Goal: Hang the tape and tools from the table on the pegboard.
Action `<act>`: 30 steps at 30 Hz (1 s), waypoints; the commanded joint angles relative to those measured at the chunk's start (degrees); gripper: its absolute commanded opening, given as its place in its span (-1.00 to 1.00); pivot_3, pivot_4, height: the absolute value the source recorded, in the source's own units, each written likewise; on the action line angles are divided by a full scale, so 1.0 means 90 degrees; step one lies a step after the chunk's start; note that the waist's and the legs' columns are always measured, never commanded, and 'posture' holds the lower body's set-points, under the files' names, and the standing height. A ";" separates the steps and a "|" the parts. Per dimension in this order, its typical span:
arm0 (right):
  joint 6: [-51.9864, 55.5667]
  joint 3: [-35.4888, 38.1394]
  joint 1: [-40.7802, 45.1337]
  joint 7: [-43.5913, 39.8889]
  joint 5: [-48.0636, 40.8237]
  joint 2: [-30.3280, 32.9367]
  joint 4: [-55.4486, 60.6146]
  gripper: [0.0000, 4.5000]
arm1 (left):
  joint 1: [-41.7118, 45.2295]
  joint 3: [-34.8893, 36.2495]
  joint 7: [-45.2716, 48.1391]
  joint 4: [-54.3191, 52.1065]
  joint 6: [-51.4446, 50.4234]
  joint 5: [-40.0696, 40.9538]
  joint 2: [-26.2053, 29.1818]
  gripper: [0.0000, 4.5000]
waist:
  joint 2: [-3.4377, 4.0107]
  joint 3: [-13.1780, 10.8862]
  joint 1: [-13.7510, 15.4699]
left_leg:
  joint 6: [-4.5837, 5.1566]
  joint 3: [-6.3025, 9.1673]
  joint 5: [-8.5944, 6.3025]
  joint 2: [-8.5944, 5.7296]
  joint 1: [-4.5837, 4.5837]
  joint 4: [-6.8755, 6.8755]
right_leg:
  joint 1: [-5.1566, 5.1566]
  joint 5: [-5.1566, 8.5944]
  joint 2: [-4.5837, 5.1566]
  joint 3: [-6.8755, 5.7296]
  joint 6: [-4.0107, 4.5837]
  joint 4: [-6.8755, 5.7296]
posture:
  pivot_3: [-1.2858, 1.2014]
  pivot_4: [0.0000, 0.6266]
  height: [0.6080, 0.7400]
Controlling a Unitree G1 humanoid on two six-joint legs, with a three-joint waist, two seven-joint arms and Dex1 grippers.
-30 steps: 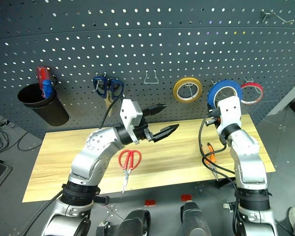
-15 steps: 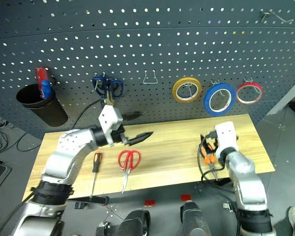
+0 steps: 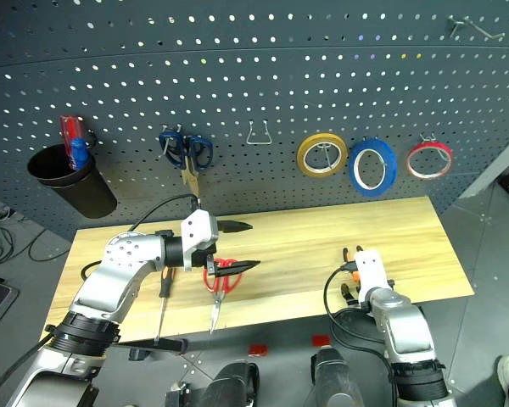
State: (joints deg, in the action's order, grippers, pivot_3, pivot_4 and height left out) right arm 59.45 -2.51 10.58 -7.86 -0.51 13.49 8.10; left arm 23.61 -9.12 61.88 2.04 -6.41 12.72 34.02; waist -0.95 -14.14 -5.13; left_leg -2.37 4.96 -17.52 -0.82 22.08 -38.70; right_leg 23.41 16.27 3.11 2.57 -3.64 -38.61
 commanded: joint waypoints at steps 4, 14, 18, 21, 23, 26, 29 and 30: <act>-0.0628 -0.0006 0.0519 -0.0165 0.0044 0.0166 -0.0891 0.98 | -0.0011 0.0055 -0.0090 -0.0240 0.0067 -0.0044 -0.0004 0.90 | 0.0000 0.0000 0.0004 | 0.0000 0.0000 0.0000 0.0000 0.0001 -0.0001 | 0.0001 0.0000 0.0000 0.0000 0.0000 -0.0001 | -0.03 -0.23 1.00; -0.0794 0.0048 0.1023 -0.0465 0.0008 0.0464 -0.2116 0.98 | -0.0119 0.0048 -0.0223 -0.0355 0.0057 -0.0053 -0.0011 0.90 | -0.0001 0.0001 0.0010 | 0.0000 0.0000 0.0000 -0.0001 0.0000 -0.0005 | -0.0001 0.0000 0.0001 0.0000 0.0000 -0.0004 | -0.03 -0.25 1.00; -0.0638 0.0009 0.1046 -0.0639 -0.0027 0.0594 -0.2379 0.98 | -0.0199 0.0048 -0.0210 -0.0395 0.0084 -0.0038 0.0006 0.90 | -0.0002 0.0003 0.0014 | 0.0000 0.0001 0.0000 -0.0001 -0.0005 -0.0005 | -0.0008 0.0000 0.0002 -0.0001 0.0000 -0.0003 | -0.03 -0.26 1.00; -0.0402 -0.0003 0.1011 -0.0755 -0.0086 0.0625 -0.2418 0.73 | -0.0244 0.0062 -0.0200 -0.0400 0.0096 -0.0028 0.0015 0.90 | -0.0003 0.0006 0.0024 | 0.0000 0.0002 0.0000 -0.0002 -0.0005 -0.0006 | -0.0011 0.0000 0.0002 -0.0001 0.0000 -0.0003 | -0.03 -0.27 1.00; -0.0252 -0.0009 0.0989 -0.0809 -0.0134 0.0582 -0.2401 0.43 | -0.0268 0.0061 -0.0202 -0.0398 0.0105 -0.0036 0.0014 0.90 | -0.0007 0.0019 0.0032 | 0.0000 0.0003 0.0000 -0.0002 -0.0006 -0.0007 | -0.0012 0.0000 0.0003 -0.0002 0.0000 -0.0003 | -0.03 -0.28 1.00; -0.0092 -0.0024 0.0993 -0.0802 -0.0182 0.0422 -0.2404 0.08 | -0.0329 0.0072 -0.0210 -0.0431 0.0101 -0.0026 0.0020 0.90 | -0.0021 0.0036 0.0037 | 0.0000 0.0005 0.0000 -0.0002 -0.0009 -0.0007 | -0.0016 0.0000 0.0003 -0.0003 0.0000 -0.0002 | -0.03 -0.29 1.00; -0.0414 -0.0232 0.0999 -0.0828 -0.0057 0.0394 -0.2364 0.08 | -0.0419 0.0142 -0.0281 -0.0517 -0.0029 0.0073 -0.0016 0.90 | -0.0030 0.0042 0.0037 | 0.0000 0.0006 0.0000 0.0000 -0.0010 -0.0007 | -0.0016 0.0000 0.0002 -0.0005 0.0000 -0.0002 | -0.03 -0.30 1.00; -0.0639 -0.0320 0.0988 -0.0818 0.0011 0.0391 -0.2230 0.08 | -0.0466 0.0218 -0.0368 -0.0561 -0.0098 0.0134 -0.0048 0.90 | -0.0033 0.0045 0.0036 | 0.0000 0.0005 0.0000 0.0000 -0.0010 -0.0007 | -0.0016 0.0000 0.0002 -0.0005 0.0000 -0.0002 | -0.03 -0.30 1.00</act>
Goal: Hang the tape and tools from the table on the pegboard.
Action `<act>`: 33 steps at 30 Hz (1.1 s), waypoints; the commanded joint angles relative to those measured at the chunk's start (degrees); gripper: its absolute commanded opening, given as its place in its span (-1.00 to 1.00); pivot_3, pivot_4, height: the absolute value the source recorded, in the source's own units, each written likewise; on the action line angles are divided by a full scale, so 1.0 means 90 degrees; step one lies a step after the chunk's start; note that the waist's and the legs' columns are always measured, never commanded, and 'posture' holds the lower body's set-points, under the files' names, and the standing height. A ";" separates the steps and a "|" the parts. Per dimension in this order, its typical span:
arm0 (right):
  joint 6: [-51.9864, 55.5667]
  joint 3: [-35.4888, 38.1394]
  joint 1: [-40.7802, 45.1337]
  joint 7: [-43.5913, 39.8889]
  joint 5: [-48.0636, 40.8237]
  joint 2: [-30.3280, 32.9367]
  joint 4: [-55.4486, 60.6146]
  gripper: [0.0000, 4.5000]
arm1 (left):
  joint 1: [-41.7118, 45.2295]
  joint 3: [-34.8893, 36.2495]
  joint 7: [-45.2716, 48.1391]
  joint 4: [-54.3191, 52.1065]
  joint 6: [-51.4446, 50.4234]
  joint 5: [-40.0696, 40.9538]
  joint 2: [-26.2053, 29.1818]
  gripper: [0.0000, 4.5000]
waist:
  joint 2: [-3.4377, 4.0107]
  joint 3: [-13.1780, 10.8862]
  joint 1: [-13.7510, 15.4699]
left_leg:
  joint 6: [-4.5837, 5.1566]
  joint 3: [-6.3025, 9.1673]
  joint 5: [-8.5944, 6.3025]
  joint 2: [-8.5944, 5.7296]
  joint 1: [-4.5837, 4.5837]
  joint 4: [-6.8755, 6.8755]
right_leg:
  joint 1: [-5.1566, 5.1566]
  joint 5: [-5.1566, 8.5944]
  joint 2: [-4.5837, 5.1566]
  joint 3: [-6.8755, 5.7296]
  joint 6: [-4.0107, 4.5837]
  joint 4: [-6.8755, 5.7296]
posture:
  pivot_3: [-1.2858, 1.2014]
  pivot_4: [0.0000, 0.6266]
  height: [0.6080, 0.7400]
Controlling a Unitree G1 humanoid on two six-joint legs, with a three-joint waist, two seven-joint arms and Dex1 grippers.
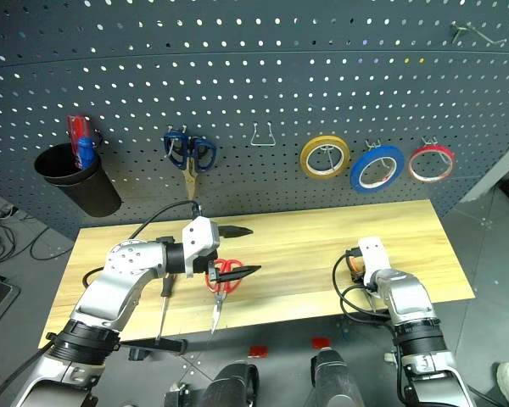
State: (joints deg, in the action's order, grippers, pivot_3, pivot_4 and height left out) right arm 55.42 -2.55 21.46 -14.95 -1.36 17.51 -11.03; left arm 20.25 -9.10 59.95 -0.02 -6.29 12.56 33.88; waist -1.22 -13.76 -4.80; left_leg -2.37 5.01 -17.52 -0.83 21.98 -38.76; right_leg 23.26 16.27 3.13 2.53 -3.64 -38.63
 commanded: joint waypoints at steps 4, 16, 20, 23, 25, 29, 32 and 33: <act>-0.1084 -0.0723 -0.0489 -0.0033 0.0340 -0.0016 0.1253 0.08 | -0.0429 0.0661 -0.0521 -0.0631 -0.0391 0.0488 -0.0113 0.90 | 0.0001 0.0000 -0.0014 | 0.0000 -0.0003 0.0000 0.0004 0.0002 0.0003 | 0.0007 0.0000 -0.0001 0.0002 0.0000 -0.0001 | -0.02 -0.30 1.00; -0.2595 -0.1270 -0.0703 0.1083 0.0655 -0.1539 0.5122 0.08 | -0.1369 0.2039 -0.1803 -0.1922 -0.1118 0.1786 -0.0668 0.90 | 0.0004 0.0000 0.0002 | -0.0029 -0.0006 0.0016 0.0008 0.0088 -0.0015 | 0.0100 -0.0002 0.0001 0.0006 0.0002 -0.0036 | -0.02 -0.36 1.00; -0.3344 -0.1136 0.0850 0.1318 0.0727 -0.2027 0.4222 0.08 | -0.1269 0.2147 -0.2162 -0.1983 -0.0998 0.1672 -0.0803 0.90 | 0.0004 0.0004 -0.0002 | -0.0036 -0.0007 0.0020 0.0007 0.0086 -0.0016 | 0.0102 -0.0004 -0.0001 0.0003 0.0004 -0.0037 | -0.01 -0.40 1.00; -0.3672 -0.0718 0.2071 0.1587 0.0463 -0.2582 0.3167 0.08 | -0.1152 0.2157 -0.2342 -0.2010 -0.0937 0.1614 -0.0843 0.90 | 0.0003 0.0005 -0.0013 | -0.0040 -0.0008 0.0022 0.0009 0.0087 -0.0012 | 0.0107 -0.0005 -0.0002 -0.0001 0.0005 -0.0036 | 0.00 -0.41 1.00; -0.4003 -0.0523 0.2815 0.1750 0.0380 -0.2874 0.2383 0.07 | -0.1125 0.2158 -0.2435 -0.2080 -0.0950 0.1614 -0.0839 0.90 | 0.0003 0.0007 -0.0017 | -0.0042 -0.0010 0.0023 0.0010 0.0087 -0.0012 | 0.0109 -0.0006 -0.0002 0.0000 0.0007 -0.0037 | 0.00 -0.42 1.00; -0.4831 -0.0325 0.3774 0.1943 0.0282 -0.3110 0.1067 0.07 | -0.1187 0.2124 -0.2608 -0.2287 -0.1009 0.1618 -0.0852 0.90 | 0.0001 0.0009 -0.0002 | -0.0043 -0.0014 0.0024 0.0005 0.0090 -0.0014 | 0.0111 -0.0007 0.0002 -0.0001 0.0009 -0.0037 | 0.03 -0.43 1.00; -0.5551 -0.0258 0.4162 0.1998 0.0269 -0.3064 0.0220 0.07 | -0.1276 0.2071 -0.2702 -0.2431 -0.1036 0.1598 -0.0854 0.90 | 0.0002 0.0009 -0.0009 | -0.0044 -0.0019 0.0025 0.0007 0.0090 -0.0013 | 0.0114 -0.0007 0.0002 -0.0001 0.0010 -0.0039 | 0.04 -0.44 1.00; -0.5738 -0.0247 0.4211 0.2007 0.0271 -0.3037 0.0005 0.07 | -0.1289 0.2061 -0.2723 -0.2456 -0.1045 0.1592 -0.0851 0.90 | 0.0003 0.0009 -0.0011 | -0.0045 -0.0020 0.0025 0.0009 0.0089 -0.0012 | 0.0116 -0.0007 0.0001 0.0000 0.0010 -0.0040 | 0.04 -0.44 1.00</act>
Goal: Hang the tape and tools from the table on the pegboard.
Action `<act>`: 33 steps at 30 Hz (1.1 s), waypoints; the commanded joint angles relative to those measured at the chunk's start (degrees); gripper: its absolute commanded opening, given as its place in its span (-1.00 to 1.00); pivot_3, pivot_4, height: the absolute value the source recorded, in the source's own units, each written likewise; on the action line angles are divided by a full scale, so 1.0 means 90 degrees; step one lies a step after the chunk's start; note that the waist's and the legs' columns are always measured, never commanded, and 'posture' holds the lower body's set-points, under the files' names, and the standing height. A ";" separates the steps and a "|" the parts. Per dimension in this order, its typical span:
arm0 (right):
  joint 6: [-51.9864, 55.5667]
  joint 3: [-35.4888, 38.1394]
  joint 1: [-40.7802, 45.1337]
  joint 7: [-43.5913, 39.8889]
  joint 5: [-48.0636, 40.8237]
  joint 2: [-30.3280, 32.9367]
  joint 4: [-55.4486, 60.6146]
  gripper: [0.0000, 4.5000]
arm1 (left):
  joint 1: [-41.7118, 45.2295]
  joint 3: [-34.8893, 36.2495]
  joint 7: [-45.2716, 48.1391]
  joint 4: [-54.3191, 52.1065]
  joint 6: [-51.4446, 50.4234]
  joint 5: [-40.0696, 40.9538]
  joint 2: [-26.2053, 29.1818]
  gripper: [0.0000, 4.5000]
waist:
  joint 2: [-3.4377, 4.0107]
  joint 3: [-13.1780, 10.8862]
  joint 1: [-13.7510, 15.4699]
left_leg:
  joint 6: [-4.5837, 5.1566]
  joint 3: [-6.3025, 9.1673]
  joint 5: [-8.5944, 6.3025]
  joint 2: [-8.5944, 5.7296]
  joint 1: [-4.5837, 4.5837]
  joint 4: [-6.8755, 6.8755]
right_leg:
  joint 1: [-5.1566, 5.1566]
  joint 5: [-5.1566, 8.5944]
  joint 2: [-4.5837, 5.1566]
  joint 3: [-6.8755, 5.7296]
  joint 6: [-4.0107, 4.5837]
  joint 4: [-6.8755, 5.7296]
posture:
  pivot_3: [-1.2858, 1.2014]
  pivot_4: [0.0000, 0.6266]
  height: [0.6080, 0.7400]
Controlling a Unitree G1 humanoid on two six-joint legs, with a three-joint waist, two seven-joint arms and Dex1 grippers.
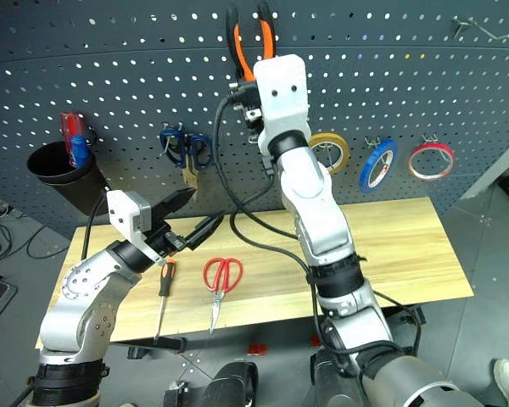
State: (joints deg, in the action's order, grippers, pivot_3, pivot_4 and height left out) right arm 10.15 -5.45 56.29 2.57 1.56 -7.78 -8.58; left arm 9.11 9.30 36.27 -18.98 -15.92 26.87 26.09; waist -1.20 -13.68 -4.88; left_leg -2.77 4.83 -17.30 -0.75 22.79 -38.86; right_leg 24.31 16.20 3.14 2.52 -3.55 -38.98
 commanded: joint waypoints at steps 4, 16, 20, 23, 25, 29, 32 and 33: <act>-0.1220 0.0078 0.0240 0.0053 -0.0019 -0.0148 -0.0944 0.07 | -0.0051 0.0003 -0.0145 -0.0390 -0.0014 -0.0001 0.0037 0.90 | 0.0001 0.0003 -0.0001 | -0.0001 -0.0004 0.0001 0.0004 0.0000 0.0000 | 0.0001 0.0000 -0.0002 0.0001 0.0000 -0.0002 | 0.05 -0.44 1.00; -0.1441 -0.0081 -0.0670 0.0262 -0.0100 -0.0373 -0.1311 0.07 | 0.0151 -0.0006 -0.0097 -0.0047 0.0153 -0.0165 0.0023 0.90 | -0.0001 0.0013 0.0006 | -0.0006 -0.0006 0.0004 0.0003 -0.0002 -0.0005 | 0.0000 -0.0003 -0.0002 0.0002 0.0004 -0.0008 | 0.04 -0.43 1.00; -0.1327 0.0039 -0.0271 0.0289 -0.0305 -0.0378 -0.0819 0.07 | 0.0217 0.0025 -0.0134 -0.0078 0.0185 -0.0130 -0.0025 0.90 | -0.0001 0.0013 0.0008 | -0.0006 -0.0006 0.0004 0.0003 0.0000 -0.0005 | 0.0001 -0.0003 -0.0002 0.0002 0.0004 -0.0007 | 0.05 -0.43 1.00; -0.1509 0.0002 0.0137 0.0257 -0.0332 -0.0413 -0.0752 0.07 | 0.0302 0.0154 -0.0269 -0.0068 0.0156 -0.0064 -0.0072 0.90 | -0.0001 0.0013 0.0008 | -0.0006 -0.0006 0.0004 0.0003 0.0001 -0.0006 | 0.0002 -0.0003 -0.0002 0.0002 0.0004 -0.0006 | 0.04 -0.42 1.00; -0.1684 -0.0077 0.0295 0.0252 -0.0291 -0.0436 -0.0924 0.07 | 0.0378 0.0267 -0.0446 -0.0033 0.0101 -0.0013 -0.0123 0.90 | -0.0001 0.0013 0.0005 | -0.0007 -0.0007 0.0004 0.0004 0.0001 -0.0005 | 0.0005 -0.0003 -0.0002 0.0002 0.0004 -0.0007 | 0.05 -0.42 1.00; -0.2146 -0.0104 0.0516 0.0296 -0.0267 -0.0531 -0.1702 0.07 | 0.0463 0.0346 -0.0658 -0.0026 -0.0005 0.0065 -0.0167 0.90 | -0.0006 0.0018 0.0000 | -0.0007 -0.0009 0.0004 0.0012 -0.0002 -0.0001 | 0.0005 -0.0003 -0.0006 -0.0002 0.0004 -0.0007 | 0.07 -0.41 1.00; -0.2479 -0.0099 0.0707 0.0316 -0.0257 -0.0558 -0.2277 0.07 | 0.0467 0.0308 -0.0713 -0.0103 -0.0055 0.0056 -0.0169 0.90 | -0.0006 0.0018 0.0013 | -0.0007 -0.0011 0.0004 0.0009 -0.0003 -0.0003 | 0.0004 -0.0003 -0.0005 -0.0001 0.0005 -0.0007 | 0.08 -0.39 1.00; -0.2609 -0.0112 0.0735 0.0320 -0.0231 -0.0559 -0.2485 0.07 | 0.0469 0.0289 -0.0731 -0.0126 -0.0070 0.0050 -0.0180 0.90 | -0.0006 0.0018 0.0014 | -0.0006 -0.0011 0.0004 0.0007 -0.0002 -0.0003 | 0.0004 -0.0003 -0.0004 -0.0001 0.0005 -0.0007 | 0.09 -0.37 1.00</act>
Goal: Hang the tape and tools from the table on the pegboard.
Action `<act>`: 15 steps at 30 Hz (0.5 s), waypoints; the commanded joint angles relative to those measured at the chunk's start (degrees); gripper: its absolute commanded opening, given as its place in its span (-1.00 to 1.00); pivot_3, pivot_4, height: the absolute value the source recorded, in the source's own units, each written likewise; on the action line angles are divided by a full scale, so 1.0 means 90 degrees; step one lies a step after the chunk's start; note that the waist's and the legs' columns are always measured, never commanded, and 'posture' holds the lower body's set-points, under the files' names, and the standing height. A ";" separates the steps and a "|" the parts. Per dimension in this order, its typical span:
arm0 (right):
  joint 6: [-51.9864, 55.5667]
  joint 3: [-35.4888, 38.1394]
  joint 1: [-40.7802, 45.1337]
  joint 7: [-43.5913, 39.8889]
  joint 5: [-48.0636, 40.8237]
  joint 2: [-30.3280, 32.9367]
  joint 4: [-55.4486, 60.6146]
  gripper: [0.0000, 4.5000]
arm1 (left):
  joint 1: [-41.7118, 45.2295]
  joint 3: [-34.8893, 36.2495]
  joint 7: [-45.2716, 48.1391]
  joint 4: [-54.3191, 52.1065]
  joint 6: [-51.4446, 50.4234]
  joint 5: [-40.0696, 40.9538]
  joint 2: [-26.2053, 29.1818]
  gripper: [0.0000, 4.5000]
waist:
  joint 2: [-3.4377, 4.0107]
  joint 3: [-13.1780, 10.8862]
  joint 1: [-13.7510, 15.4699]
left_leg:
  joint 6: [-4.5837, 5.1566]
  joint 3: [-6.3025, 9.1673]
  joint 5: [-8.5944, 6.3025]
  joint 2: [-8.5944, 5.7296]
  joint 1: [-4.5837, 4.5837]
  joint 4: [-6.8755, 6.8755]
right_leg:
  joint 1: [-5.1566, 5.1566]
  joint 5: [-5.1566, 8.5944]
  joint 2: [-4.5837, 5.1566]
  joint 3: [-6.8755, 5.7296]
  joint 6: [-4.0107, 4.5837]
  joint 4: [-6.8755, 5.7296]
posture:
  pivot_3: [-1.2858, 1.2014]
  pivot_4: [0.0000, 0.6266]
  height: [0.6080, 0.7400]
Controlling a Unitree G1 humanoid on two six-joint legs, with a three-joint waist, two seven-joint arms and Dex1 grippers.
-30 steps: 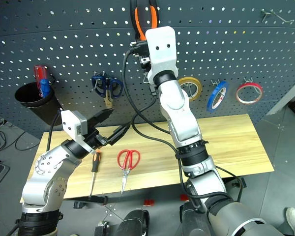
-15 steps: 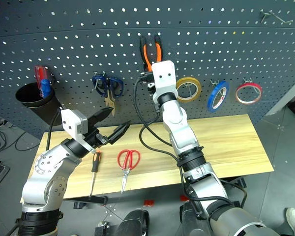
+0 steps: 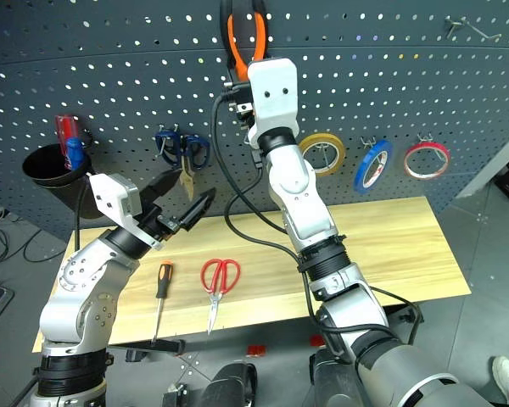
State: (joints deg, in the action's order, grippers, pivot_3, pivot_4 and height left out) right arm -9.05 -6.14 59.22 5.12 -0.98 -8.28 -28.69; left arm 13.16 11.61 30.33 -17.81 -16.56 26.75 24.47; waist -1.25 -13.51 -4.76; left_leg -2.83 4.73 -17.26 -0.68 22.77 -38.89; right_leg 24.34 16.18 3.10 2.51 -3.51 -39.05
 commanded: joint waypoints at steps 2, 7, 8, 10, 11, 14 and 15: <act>-0.0716 -0.0067 0.0403 0.0050 0.0113 -0.0494 -0.0613 0.07 | 0.0021 0.0003 -0.0098 -0.0290 -0.0020 0.0047 -0.0013 0.90 | 0.0000 0.0000 0.0009 | 0.0000 0.0000 0.0000 0.0000 0.0001 0.0000 | 0.0000 0.0000 0.0000 0.0000 0.0000 0.0000 | 0.10 -0.36 1.00; -0.1233 -0.0186 0.0097 0.0113 0.0410 -0.0344 -0.1136 0.07 | 0.0042 -0.0050 -0.0137 -0.0246 0.0020 0.0006 -0.0042 0.90 | 0.0000 -0.0001 0.0027 | 0.0000 0.0000 0.0000 0.0001 0.0000 0.0000 | 0.0000 0.0000 0.0000 0.0000 0.0001 -0.0001 | 0.10 -0.35 1.00; -0.1251 -0.0184 0.0048 0.0119 0.0426 -0.0332 -0.1128 0.07 | 0.0040 -0.0049 -0.0146 -0.0254 0.0017 0.0006 -0.0044 0.90 | 0.0000 -0.0001 0.0033 | 0.0000 0.0000 0.0000 0.0001 0.0000 0.0000 | 0.0001 0.0000 0.0000 0.0000 0.0001 -0.0001 | 0.11 -0.32 1.00; -0.1208 -0.0164 -0.0088 0.0132 0.0418 -0.0307 -0.0959 0.07 | 0.0029 -0.0044 -0.0149 -0.0261 0.0023 0.0001 -0.0051 0.90 | 0.0001 -0.0001 0.0041 | 0.0000 0.0000 0.0000 0.0002 0.0001 0.0000 | 0.0001 0.0000 0.0000 0.0000 0.0001 0.0000 | 0.11 -0.32 1.00; -0.1164 -0.0154 -0.0150 0.0120 0.0406 -0.0283 -0.0822 0.07 | 0.0023 -0.0040 -0.0149 -0.0260 0.0025 -0.0001 -0.0055 0.90 | 0.0001 -0.0001 0.0047 | 0.0000 0.0000 0.0000 0.0002 0.0000 0.0000 | 0.0001 0.0000 0.0000 0.0000 0.0001 0.0000 | 0.11 -0.32 1.00; -0.0928 -0.0116 -0.0297 0.0081 0.0363 -0.0213 -0.0288 0.07 | 0.0003 -0.0027 -0.0133 -0.0235 0.0041 -0.0004 -0.0062 0.90 | 0.0002 -0.0001 0.0079 | 0.0000 0.0001 0.0000 0.0002 0.0001 0.0000 | 0.0001 0.0000 0.0000 -0.0001 0.0001 0.0001 | 0.09 -0.33 1.00; -0.0822 -0.0127 -0.0361 0.0068 0.0366 -0.0210 -0.0169 0.07 | -0.0009 -0.0027 -0.0120 -0.0214 0.0056 -0.0009 -0.0067 0.90 | 0.0002 -0.0001 0.0082 | 0.0000 0.0000 0.0000 0.0002 0.0002 0.0000 | 0.0001 0.0000 0.0000 0.0000 0.0001 0.0000 | 0.09 -0.33 1.00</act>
State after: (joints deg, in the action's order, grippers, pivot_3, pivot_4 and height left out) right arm -16.53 -7.57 56.22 5.78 2.86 -7.89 -35.49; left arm 13.11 11.39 29.32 -17.86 -17.07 26.64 23.89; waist -1.23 -13.53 -4.02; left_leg -2.83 4.74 -17.26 -0.66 22.78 -38.89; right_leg 24.36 16.17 3.10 2.51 -3.50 -39.05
